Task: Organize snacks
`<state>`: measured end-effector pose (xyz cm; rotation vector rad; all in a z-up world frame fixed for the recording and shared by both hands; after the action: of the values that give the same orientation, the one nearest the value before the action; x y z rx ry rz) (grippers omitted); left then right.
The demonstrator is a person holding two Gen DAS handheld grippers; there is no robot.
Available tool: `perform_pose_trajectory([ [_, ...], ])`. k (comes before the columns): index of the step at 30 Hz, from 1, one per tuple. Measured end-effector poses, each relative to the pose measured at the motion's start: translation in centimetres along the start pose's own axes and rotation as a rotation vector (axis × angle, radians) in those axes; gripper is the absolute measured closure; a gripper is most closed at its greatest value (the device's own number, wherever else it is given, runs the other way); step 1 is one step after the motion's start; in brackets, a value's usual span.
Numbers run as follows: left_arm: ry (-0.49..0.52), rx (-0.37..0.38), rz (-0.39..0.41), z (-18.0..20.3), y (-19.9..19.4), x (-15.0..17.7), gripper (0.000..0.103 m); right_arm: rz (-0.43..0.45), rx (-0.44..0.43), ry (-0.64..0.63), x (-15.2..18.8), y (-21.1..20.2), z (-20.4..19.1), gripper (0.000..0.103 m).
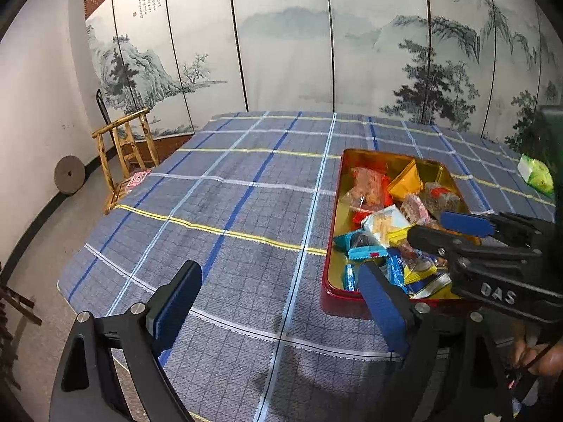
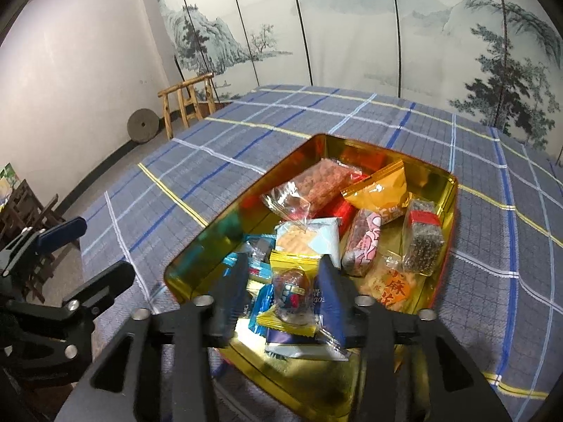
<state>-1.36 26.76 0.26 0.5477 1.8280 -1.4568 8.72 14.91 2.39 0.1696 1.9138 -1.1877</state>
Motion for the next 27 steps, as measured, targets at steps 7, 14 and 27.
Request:
perform_pose_trajectory([
  [7,-0.088,0.013,0.087,-1.1,-3.6,-0.1,0.011,0.141,0.06,-0.029,1.0,-5.3,-1.4,0.019],
  [14,-0.095,0.017,0.198,-0.7,-8.8,-0.3,0.006,0.289,0.132,-0.111,2.4,-11.7,-3.6,0.005],
  [27,-0.061,-0.014,0.35,2.1,-18.4,-0.3,0.001,0.452,0.173,-0.118,5.2,-20.3,-4.3,0.0],
])
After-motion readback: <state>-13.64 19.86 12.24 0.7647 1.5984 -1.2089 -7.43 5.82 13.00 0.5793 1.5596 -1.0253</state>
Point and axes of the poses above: each gripper's, at about its wrist camera, not at the fingertips, and y roughly the way its jaws point, z to its right, x to its underside, the point moved 3 cm from there along y, roughly the way its jaws point, and after that the axes turned 2 degrees about -x, right-handed, at the moved point
